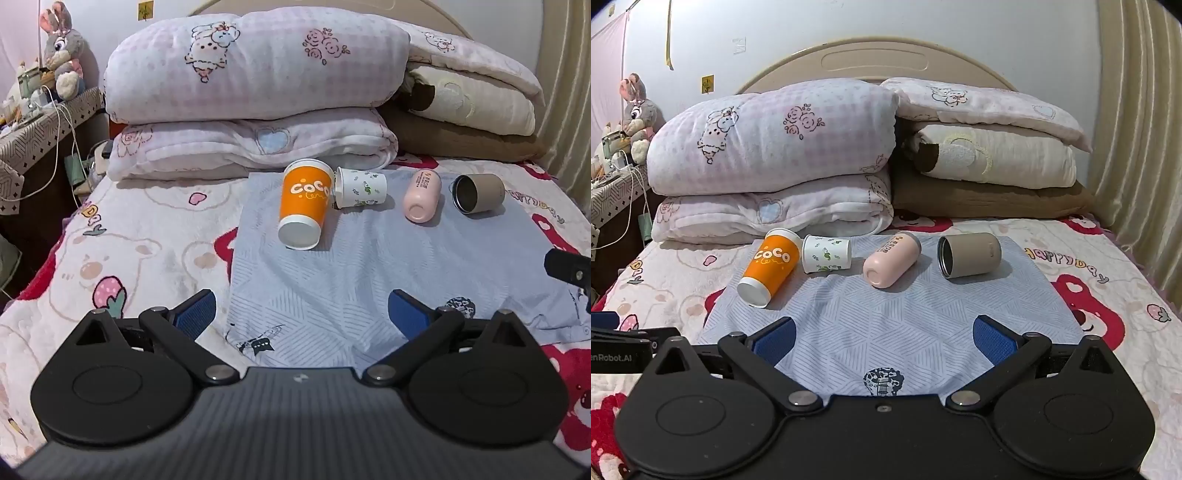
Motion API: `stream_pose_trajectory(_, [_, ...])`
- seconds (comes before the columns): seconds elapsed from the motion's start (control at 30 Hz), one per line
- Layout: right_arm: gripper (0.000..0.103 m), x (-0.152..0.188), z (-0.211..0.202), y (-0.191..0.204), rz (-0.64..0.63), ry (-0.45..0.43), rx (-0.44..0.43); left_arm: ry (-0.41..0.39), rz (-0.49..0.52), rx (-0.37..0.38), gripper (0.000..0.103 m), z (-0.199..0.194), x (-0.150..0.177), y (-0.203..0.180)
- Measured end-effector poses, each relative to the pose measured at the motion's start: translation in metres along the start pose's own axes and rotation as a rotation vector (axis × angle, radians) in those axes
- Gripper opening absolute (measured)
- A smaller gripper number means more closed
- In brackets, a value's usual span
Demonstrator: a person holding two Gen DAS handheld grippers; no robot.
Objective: Flip cup upright
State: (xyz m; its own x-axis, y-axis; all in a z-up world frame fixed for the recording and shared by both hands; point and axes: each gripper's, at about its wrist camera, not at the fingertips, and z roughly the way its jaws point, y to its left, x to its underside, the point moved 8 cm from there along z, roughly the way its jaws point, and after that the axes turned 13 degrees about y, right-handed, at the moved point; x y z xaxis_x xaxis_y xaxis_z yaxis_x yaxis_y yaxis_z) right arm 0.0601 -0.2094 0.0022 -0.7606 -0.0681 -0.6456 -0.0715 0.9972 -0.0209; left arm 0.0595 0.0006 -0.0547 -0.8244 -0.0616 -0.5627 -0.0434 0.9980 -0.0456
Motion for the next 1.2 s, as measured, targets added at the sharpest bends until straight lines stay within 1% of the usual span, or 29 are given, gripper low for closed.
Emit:
stream_pose_trajectory(0.07, [0.103,-0.001,0.000,0.000,-0.002,0.002,-0.006,0.006,0.003,0.007,0.101,0.001,-0.001,0.001])
stream_pose_trajectory(0.1, [0.103,-0.001,0.001,-0.001,-0.004,0.005,-0.008,-0.003,-0.002,0.012,0.101,-0.002,-0.005,0.005])
stream_pose_trajectory(0.13, [0.103,-0.002,0.001,-0.002,-0.005,0.008,-0.010,-0.025,0.004,0.004,0.101,-0.007,-0.002,0.001])
stream_pose_trajectory(0.2, [0.103,-0.004,0.003,-0.001,-0.007,0.007,-0.007,-0.023,0.001,0.008,0.101,-0.009,-0.002,0.004])
stream_pose_trajectory(0.27, [0.103,-0.003,0.004,0.001,-0.005,0.003,-0.005,-0.023,-0.011,0.000,0.101,-0.012,-0.002,0.009])
stream_pose_trajectory(0.33, [0.103,0.000,0.001,0.003,-0.006,-0.001,-0.001,-0.027,-0.014,-0.020,0.101,-0.005,-0.002,0.002])
stream_pose_trajectory(0.37, [0.103,0.001,0.002,0.007,-0.005,0.000,0.003,-0.027,-0.022,-0.016,0.101,-0.005,-0.002,0.003])
stream_pose_trajectory(0.43, [0.103,0.000,0.001,0.001,-0.004,0.002,-0.007,-0.033,-0.040,-0.013,0.101,-0.006,-0.002,0.005])
stream_pose_trajectory(0.63, [0.103,0.000,0.003,0.000,-0.004,0.009,-0.004,-0.056,-0.071,-0.002,0.101,-0.006,-0.003,0.012])
stream_pose_trajectory(0.9, [0.103,0.002,0.004,0.003,-0.008,0.005,-0.011,-0.057,-0.065,0.006,0.101,-0.007,-0.002,0.014])
stream_pose_trajectory(1.07, [0.103,0.001,0.005,0.002,-0.003,0.007,-0.004,-0.073,-0.064,-0.010,0.101,-0.010,-0.004,0.015])
stream_pose_trajectory(1.2, [0.103,0.000,0.006,0.003,-0.009,0.013,0.000,-0.066,-0.073,0.001,0.101,-0.007,-0.002,0.016])
